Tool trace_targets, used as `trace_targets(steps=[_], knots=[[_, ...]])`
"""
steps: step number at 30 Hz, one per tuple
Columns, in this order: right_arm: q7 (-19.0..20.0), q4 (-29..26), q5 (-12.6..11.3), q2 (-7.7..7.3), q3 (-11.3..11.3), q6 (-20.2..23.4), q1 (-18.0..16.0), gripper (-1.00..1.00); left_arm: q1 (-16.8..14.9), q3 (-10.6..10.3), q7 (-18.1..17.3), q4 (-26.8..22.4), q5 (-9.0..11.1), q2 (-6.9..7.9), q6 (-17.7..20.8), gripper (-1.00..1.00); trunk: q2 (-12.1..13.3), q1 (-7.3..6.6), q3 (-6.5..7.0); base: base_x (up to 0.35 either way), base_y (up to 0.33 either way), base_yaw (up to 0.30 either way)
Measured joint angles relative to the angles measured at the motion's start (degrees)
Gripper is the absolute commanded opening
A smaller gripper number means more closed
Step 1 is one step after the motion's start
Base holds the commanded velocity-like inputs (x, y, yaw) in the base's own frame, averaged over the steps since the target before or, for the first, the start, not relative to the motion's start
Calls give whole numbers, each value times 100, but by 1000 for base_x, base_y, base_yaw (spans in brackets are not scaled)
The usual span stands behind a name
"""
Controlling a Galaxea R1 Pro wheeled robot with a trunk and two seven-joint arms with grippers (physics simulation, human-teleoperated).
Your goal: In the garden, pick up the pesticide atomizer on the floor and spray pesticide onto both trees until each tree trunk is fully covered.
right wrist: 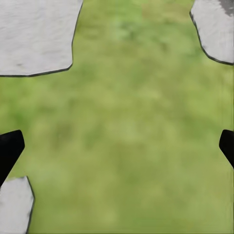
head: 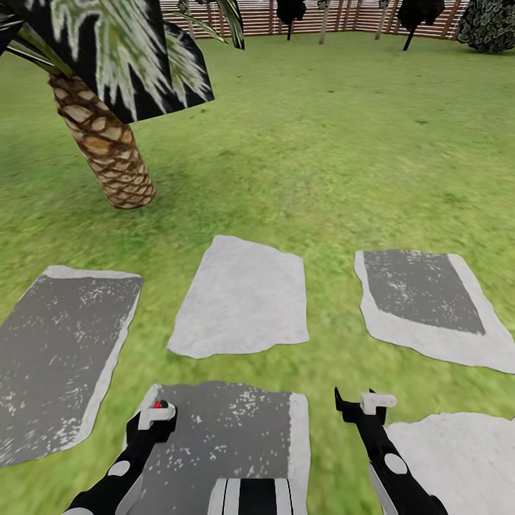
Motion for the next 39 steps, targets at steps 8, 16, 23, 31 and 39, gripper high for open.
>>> trace_targets(steps=[8,16,23,31,39], knots=[[0,0,2,1,0,0,0,100,0,0,-5,0,0,-4,-8,100,0,0,0,22,0,0],[0,0,0,0,-2,0,0,100,0,0,-7,0,0,0,-9,100,-4,8,-66,1,0,0],[0,0,0,2,-6,1,0,100,0,0,-1,0,0,0,-9,100,-9,18,-185,0,0,0],[0,0,0,1,0,0,0,100,5,0,-8,0,0,0,-15,100,-9,18,-206,0,0,0],[0,0,0,1,0,0,0,100,7,8,-2,0,1,-1,-17,100,-9,18,-206,16,4,0]])
